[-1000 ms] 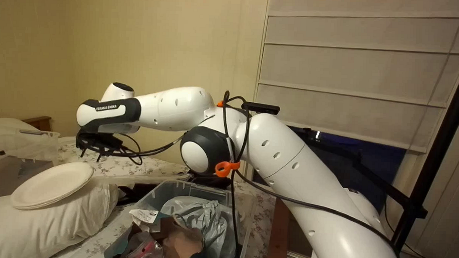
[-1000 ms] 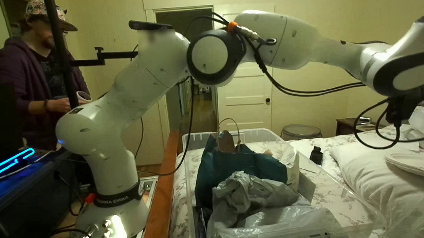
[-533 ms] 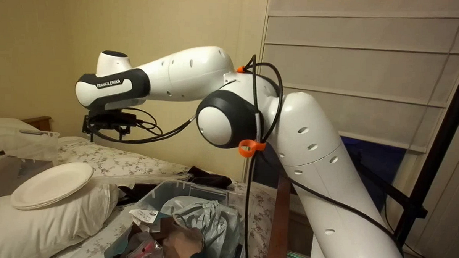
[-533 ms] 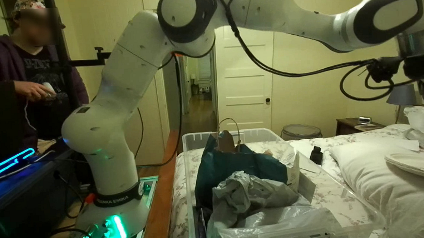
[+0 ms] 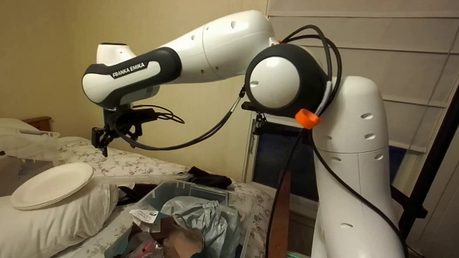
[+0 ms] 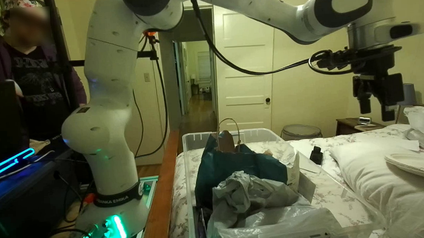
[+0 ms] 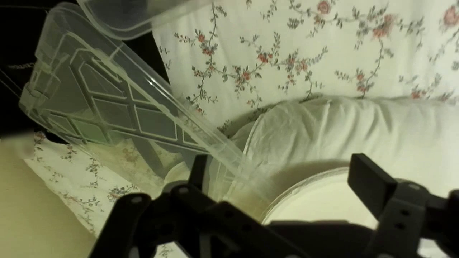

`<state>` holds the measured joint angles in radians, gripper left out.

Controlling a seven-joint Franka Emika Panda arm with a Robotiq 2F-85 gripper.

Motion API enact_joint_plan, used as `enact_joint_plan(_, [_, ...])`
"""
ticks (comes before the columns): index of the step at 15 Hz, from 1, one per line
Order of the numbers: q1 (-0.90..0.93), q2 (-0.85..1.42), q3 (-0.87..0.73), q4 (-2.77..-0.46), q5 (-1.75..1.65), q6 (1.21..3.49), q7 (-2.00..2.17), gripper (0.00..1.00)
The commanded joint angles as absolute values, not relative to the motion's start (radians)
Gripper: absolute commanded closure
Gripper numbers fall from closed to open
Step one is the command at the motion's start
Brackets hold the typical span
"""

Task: Put the plates on the pillow

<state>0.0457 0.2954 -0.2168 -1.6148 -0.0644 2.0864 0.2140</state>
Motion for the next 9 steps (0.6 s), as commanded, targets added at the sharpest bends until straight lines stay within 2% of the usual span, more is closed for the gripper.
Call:
enact_joint_plan(1, [0.004, 0.1, -0.143, -1.86, -0.082, 2.083, 0.046, 0.0])
enact_joint_plan(7, [-0.02, -0.182, -0.093, -2.178, -0.005, 2.054, -0.267, 0.0])
enact_joint_plan(9, [-0.015, -0.274, -0.099, -2.262, -0.009, 1.972, -0.36, 0.0])
